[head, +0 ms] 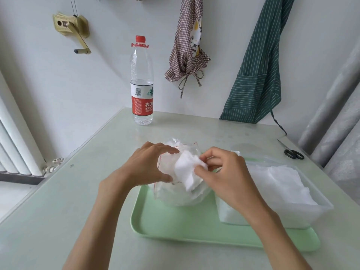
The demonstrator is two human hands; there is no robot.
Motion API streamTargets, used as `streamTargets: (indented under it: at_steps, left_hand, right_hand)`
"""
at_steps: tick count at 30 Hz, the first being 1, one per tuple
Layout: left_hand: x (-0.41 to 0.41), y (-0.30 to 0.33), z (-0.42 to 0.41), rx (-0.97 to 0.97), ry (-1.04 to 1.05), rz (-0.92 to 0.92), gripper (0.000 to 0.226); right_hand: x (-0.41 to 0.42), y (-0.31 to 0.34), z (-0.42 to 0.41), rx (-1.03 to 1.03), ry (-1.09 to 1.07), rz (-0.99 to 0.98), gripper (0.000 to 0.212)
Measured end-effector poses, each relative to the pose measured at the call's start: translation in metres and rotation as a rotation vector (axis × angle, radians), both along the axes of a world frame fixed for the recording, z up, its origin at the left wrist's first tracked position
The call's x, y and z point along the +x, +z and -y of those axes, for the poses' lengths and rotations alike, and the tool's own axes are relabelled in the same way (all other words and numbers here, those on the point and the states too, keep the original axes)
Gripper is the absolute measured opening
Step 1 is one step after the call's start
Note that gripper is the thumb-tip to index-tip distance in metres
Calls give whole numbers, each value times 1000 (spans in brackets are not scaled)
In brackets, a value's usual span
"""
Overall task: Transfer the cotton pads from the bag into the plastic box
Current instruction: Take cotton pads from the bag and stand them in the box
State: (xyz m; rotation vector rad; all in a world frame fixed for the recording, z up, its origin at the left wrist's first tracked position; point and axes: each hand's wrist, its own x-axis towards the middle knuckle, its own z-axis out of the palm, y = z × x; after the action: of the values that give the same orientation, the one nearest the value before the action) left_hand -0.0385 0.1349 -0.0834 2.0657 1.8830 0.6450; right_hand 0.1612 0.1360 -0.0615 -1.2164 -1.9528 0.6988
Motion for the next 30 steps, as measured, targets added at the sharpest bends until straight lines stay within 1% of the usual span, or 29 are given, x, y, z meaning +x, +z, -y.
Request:
streamTargets:
  at_steps: [2,3,5,6,7,8,10,12,15,17,20,21,23,26,28,30]
  left_hand:
    - [2,7,0,44,15,19,59]
    - [3,11,1,90,23,85,48]
    - [8,24,5,166,51,346,25]
    - [12,32,8,170,67,502,25]
    - [16,39,11,142,81,627,31]
    - [20,45,14,92,88,690,37]
    - [27,51,19,21,41,677,41]
    - [34,51,21,9,-11,634,29]
    - [44,47,18,25,1,684,18]
    - [48,45,15,30,27,723,16]
    - [59,41,12,52,15,735,16]
    - [63,40,11,61,14,748,16]
    - [69,39,9,40,31,809,16]
    - [73,39,8,-45,27,898,21]
    - [77,40,10,-63,7,934,23]
    - [88,41,9,-42,-1,899,20]
  right_hand:
    - [5,3,-3,-112,47,-126,8]
    - [8,5,-6,-160,60,-194,8]
    - [14,9,-10,-282,86,-340,11]
    - [16,10,-11,-348,109,-402,13]
    - [18,12,-12,-409,134,-455,15]
    - [20,13,-12,-462,156,-502,16]
    - [21,15,-12,-517,173,-561,17]
    - [22,15,-11,-492,156,-550,17]
    - [25,15,-11,-446,148,-522,17]
    - [29,17,-10,-445,179,-478,27]
    - [32,17,-10,-454,189,-400,55]
    - [31,16,-11,-435,156,-410,57]
    - [34,15,-15,-402,96,-498,46]
    - [45,20,-18,-431,140,-629,33]
    - [55,23,-19,-449,175,-639,30]
    - [70,26,-20,-440,171,-568,30]
